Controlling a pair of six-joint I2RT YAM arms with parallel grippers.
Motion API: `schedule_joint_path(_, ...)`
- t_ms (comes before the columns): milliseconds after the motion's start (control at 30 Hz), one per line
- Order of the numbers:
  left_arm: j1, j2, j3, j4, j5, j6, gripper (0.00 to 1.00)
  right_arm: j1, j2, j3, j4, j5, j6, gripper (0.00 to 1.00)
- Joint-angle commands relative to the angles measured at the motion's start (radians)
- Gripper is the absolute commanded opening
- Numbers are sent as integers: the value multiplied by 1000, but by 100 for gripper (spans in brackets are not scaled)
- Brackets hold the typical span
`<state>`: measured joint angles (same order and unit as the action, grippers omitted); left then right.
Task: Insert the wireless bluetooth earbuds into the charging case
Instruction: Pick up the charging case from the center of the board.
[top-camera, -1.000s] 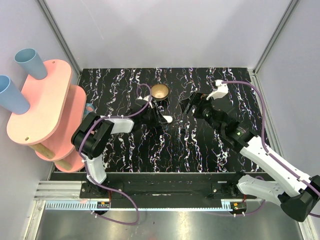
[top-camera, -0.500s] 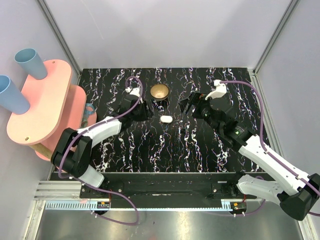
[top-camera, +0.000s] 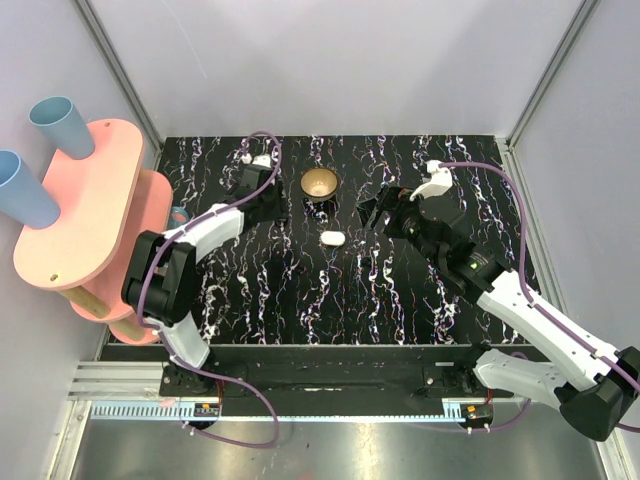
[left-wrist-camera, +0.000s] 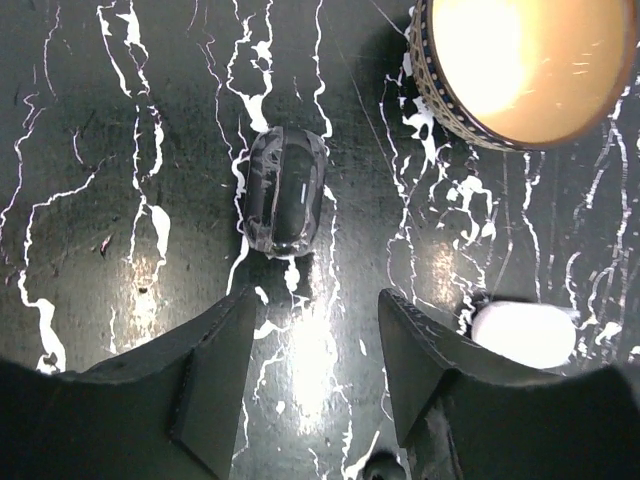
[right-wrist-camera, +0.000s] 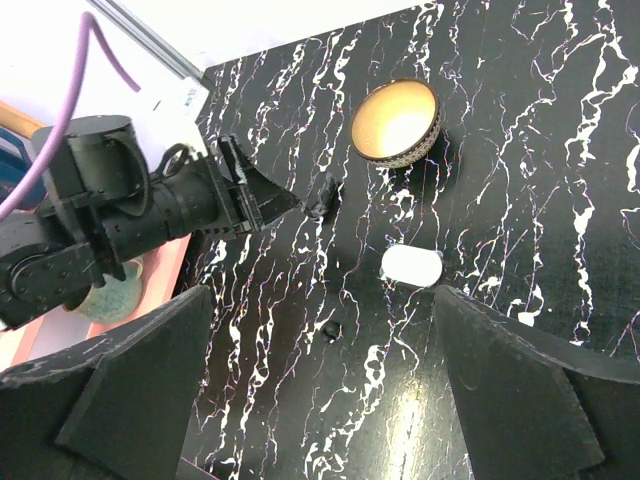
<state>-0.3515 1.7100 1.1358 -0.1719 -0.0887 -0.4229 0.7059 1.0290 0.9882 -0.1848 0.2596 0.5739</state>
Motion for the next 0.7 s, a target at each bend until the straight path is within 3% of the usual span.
schedule_joint_path(0,0,69,71,-49,-39,45,57,-9,-17,3,25,-8,-3,100)
schedule_joint_path(667,23,284,245,-69,-52,139,58,-8,-15,0,24,-17,-5,100)
